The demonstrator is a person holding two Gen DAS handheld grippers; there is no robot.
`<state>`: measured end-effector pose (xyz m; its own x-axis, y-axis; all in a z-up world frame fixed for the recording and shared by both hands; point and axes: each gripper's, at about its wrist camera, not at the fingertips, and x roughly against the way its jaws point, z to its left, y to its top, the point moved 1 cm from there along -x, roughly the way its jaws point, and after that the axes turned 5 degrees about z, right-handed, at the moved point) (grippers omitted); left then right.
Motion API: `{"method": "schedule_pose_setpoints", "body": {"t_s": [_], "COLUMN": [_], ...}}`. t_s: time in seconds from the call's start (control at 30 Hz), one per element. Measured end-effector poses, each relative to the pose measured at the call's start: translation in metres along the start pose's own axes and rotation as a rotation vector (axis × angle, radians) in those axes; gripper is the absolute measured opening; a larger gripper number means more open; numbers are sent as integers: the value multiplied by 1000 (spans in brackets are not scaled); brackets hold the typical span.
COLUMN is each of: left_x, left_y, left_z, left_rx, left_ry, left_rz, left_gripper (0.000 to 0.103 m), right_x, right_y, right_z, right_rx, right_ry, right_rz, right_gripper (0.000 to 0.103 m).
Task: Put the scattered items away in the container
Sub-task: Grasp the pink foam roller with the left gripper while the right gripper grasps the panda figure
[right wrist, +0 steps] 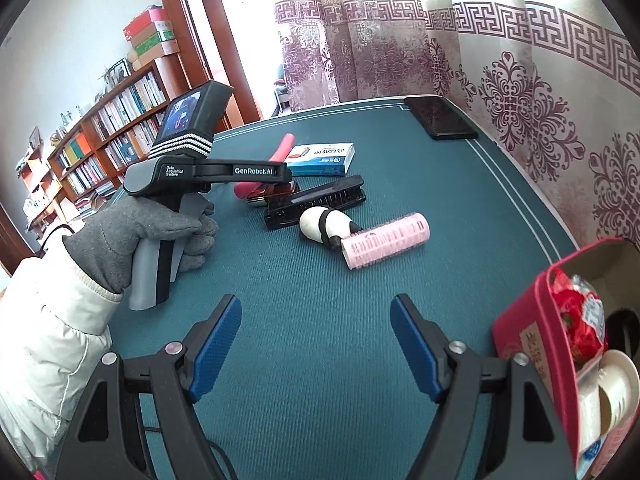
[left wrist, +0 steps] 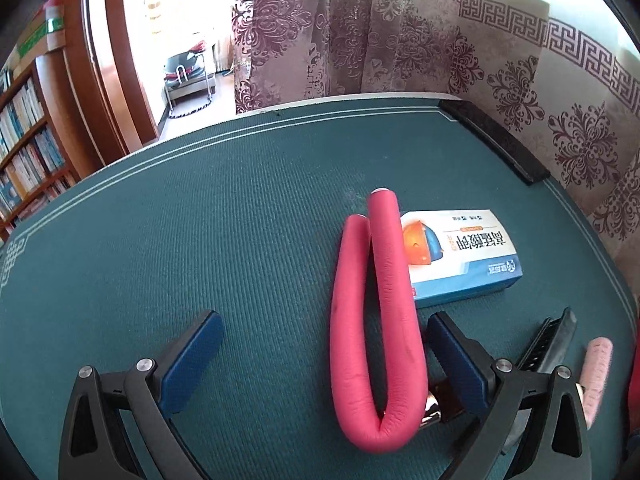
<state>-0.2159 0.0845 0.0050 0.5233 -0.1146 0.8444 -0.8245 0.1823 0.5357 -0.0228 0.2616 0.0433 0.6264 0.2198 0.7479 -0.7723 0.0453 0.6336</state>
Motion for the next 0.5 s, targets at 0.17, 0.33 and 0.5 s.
{"method": "schedule_pose_setpoints", "body": {"t_s": [0.17,0.33,0.5], "left_x": [-2,0,9], "left_y": [3,3,0], "left_z": [2,3,14], "left_rx": [-20,-14,24], "left_ry": [-18,-14,-15], "left_rz": [-18,-42,-82], "left_gripper": [103,89,49], "right_x": [-13,-22,-30], "right_y": [9,18,26], "right_z": [-3,-6,-9], "right_rx": [-6,-10,-37], "right_ry": [-6,-11,-2], "right_rz": [6,6,12], "right_gripper": [80,80,80]}}
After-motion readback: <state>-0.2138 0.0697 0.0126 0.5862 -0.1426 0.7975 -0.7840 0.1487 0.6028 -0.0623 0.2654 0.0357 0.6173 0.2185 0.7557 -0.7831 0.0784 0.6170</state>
